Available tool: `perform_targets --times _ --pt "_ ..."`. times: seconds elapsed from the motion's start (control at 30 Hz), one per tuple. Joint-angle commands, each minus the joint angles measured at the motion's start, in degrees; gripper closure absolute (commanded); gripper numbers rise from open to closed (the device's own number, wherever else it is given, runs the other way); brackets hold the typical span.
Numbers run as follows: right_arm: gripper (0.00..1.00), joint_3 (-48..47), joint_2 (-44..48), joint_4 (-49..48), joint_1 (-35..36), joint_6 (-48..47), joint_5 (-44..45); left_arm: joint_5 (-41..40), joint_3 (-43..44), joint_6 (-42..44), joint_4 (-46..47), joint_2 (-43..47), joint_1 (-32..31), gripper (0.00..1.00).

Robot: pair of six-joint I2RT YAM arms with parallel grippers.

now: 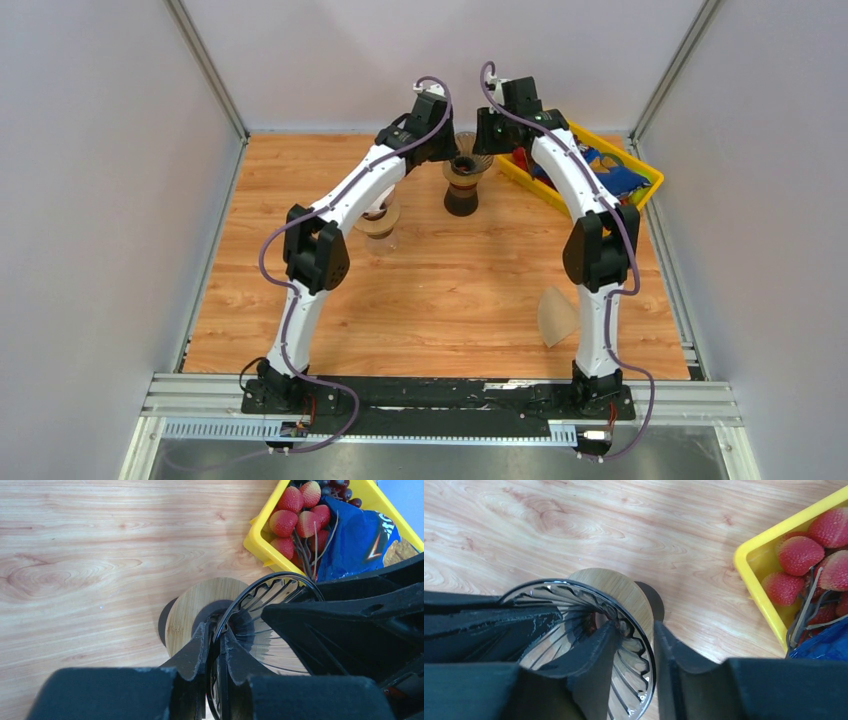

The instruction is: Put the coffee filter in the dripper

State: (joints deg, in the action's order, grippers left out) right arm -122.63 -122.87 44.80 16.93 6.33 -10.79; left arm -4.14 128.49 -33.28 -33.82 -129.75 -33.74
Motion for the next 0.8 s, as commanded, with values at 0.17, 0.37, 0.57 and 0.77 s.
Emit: perform_targets --times 0.17,0.37,0.57,0.77 --pt "0.47 -2.6 3.1 -10.9 0.7 4.8 1.7 -6.0 -3.8 1.2 -10.2 -1.7 -1.3 0.9" --pt "0.39 -1.1 7.4 -13.4 0.7 4.0 3.4 -7.2 -3.7 1.3 -10.3 -0.8 -1.3 0.8" --pt "0.12 6.8 16.4 -17.1 0.5 0.4 9.5 -8.1 -3.0 2.1 -9.7 1.0 -1.3 0.73" --pt "0.0 15.9 25.8 -19.6 -0.4 -1.3 13.3 -8.0 -1.2 2.4 -9.1 2.8 -1.3 0.63"
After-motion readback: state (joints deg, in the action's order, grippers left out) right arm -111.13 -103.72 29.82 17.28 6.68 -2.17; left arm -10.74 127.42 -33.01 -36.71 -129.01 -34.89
